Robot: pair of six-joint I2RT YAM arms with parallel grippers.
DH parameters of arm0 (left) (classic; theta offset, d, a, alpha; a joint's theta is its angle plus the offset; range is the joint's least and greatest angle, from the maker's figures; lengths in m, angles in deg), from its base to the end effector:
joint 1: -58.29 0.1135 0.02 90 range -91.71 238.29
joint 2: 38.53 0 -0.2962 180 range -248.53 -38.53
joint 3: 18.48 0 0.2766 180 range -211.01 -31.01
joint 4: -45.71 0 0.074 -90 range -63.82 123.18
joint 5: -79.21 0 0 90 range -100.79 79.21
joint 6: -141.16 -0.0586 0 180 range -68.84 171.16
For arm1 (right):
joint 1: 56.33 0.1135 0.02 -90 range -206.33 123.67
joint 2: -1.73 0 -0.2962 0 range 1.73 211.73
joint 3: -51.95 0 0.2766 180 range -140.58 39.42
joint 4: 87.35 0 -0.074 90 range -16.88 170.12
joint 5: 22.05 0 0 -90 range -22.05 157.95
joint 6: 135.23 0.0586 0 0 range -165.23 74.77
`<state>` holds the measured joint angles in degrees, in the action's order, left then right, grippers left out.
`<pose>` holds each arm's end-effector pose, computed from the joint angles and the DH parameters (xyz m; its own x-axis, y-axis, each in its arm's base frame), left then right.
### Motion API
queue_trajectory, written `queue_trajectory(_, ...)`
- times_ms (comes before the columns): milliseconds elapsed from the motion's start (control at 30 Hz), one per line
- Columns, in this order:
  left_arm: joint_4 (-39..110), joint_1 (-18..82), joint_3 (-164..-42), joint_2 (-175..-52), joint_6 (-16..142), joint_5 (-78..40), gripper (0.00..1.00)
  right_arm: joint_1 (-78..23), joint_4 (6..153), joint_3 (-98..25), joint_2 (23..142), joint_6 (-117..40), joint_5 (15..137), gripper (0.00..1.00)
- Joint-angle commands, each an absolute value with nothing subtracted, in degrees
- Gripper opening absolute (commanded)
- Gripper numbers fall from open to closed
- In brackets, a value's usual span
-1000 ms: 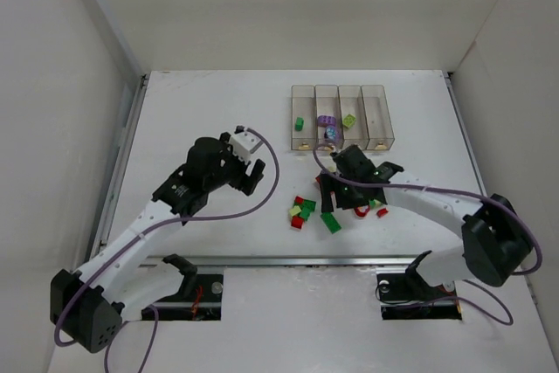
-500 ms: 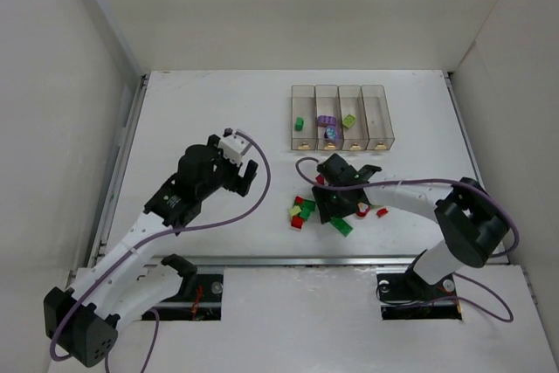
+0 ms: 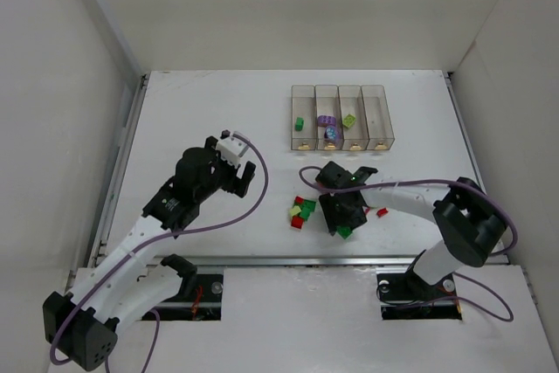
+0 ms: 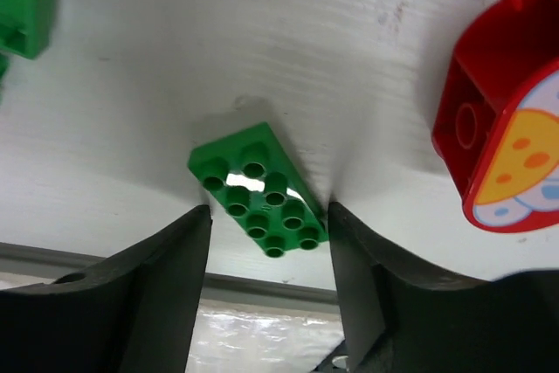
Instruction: Sort the legos into containers by color
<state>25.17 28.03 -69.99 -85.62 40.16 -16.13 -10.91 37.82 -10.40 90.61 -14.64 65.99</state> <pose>0.1884 -0.1162 0.3150 -0.1249 0.2928 -0.9480 0.6141 0.7733 0.1579 0.1991 0.1992 0.1550 -0.9578 -0.2473 -0.1465 -0.2565 0.9654 0.0473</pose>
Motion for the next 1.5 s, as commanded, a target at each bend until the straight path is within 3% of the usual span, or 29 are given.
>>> queue_trajectory(0,27.91,28.14,-69.77,-83.96,39.74,-16.24,0.78,-9.84,35.38,-10.77,92.17,-12.44,64.70,0.60)
queue_trajectory(33,28.43,28.14,-69.77,-83.96,39.74,-16.24,0.78,-9.84,36.78,-10.15,92.17,-12.44,64.69,0.54)
queue_trajectory(67,28.43,28.14,-69.77,-83.96,39.74,-15.72,0.78,-9.84,37.49,-10.15,91.56,-11.92,64.09,0.39)
queue_trajectory(167,28.43,28.14,-69.77,-83.96,39.74,-15.71,0.78,-9.84,39.34,-10.15,89.98,-11.39,62.68,0.13)
queue_trajectory(200,27.91,28.14,-69.77,-83.96,39.74,-15.71,0.78,-9.84,40.04,-10.15,89.97,-11.39,61.89,0.00)
queue_trajectory(467,27.90,28.14,-68.71,-84.49,40.88,-15.10,0.78,-9.84,40.04,-18.31,77.33,-11.92,59.17,0.00)
queue_trajectory(600,30.10,28.14,-68.10,-85.02,41.41,-14.57,0.78,-9.84,52.91,-23.41,72.65,-11.39,52.67,0.00)
queue_trajectory(700,32.65,28.14,-66.60,-85.02,41.41,-11.85,0.78,-11.41,57.88,-28.41,80.53,-17.44,49.33,0.00)
queue_trajectory(867,33.18,28.14,-65.99,-86.16,39.83,-9.38,0.80,-18.79,56.39,-50.99,103.97,-21.32,51.41,0.00)
queue_trajectory(1100,33.79,28.67,-65.99,-88.00,39.83,-7.63,0.80,-25.92,55.78,-70.42,121.75,-23.42,55.91,0.00)
queue_trajectory(1233,35.19,29.81,-65.99,-89.50,39.83,-7.01,0.81,-26.72,56.31,-75.44,126.43,-28.25,61.96,0.17)
queue_trajectory(1267,35.81,29.81,-65.99,-90.28,39.83,-6.40,0.81,-26.72,55.52,-76.41,127.14,-28.79,62.93,0.33)
queue_trajectory(1367,36.43,30.34,-65.99,-91.52,39.83,-6.39,0.81,-26.72,52.44,-78.97,128.99,-28.79,62.94,0.61)
queue_trajectory(1467,36.43,30.87,-66.51,-92.05,39.30,-5.87,0.81,-27.24,51.74,-78.97,127.94,-28.26,62.15,0.74)
